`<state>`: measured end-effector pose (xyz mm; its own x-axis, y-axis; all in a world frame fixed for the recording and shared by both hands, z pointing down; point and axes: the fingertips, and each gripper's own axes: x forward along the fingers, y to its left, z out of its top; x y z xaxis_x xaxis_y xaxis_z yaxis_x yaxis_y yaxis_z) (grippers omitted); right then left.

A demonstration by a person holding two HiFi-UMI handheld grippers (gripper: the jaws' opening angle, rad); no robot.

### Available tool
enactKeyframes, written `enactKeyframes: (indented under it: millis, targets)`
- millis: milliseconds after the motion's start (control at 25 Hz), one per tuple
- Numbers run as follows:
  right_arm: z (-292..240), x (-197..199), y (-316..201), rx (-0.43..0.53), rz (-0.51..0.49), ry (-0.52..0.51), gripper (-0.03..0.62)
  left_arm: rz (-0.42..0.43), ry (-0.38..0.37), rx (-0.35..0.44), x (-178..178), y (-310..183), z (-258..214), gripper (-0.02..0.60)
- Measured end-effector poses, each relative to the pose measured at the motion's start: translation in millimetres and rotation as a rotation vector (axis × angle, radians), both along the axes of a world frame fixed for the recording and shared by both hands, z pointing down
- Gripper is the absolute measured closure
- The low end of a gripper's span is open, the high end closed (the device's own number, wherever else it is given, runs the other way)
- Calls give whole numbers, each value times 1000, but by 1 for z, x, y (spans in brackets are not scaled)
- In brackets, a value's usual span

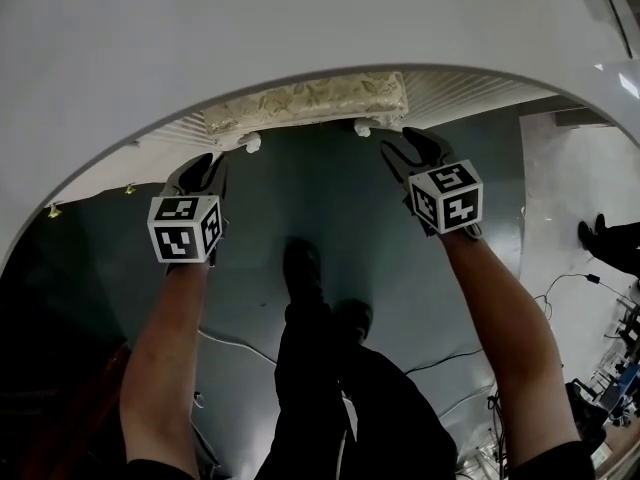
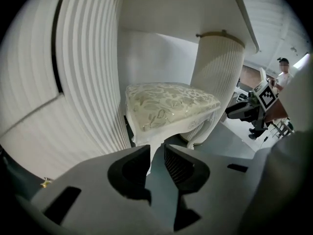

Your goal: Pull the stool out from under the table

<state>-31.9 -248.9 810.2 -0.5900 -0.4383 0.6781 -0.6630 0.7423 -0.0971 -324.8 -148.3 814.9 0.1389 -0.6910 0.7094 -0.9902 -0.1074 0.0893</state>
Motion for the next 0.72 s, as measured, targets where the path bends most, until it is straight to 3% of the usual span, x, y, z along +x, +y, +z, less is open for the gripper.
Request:
enactKeyframes:
  millis: [120, 240, 360, 520, 720]
  targets:
    - [7, 3, -13, -5, 11, 15, 387, -10, -11, -27, -6, -7, 13, 436]
    - [19, 6, -23, -3, 21, 33, 378, 31, -51, -59, -7, -11, 29, 392]
    - [30, 8, -33, 21, 10, 75, 361, 79, -98, -73, -9, -18, 38, 383]
    - [41, 6, -43, 33, -14, 125, 358, 89, -92, -79, -7, -29, 44, 365]
    - [50, 2, -53, 38, -42, 163, 358, 112, -138, -106, -7, -36, 48, 325]
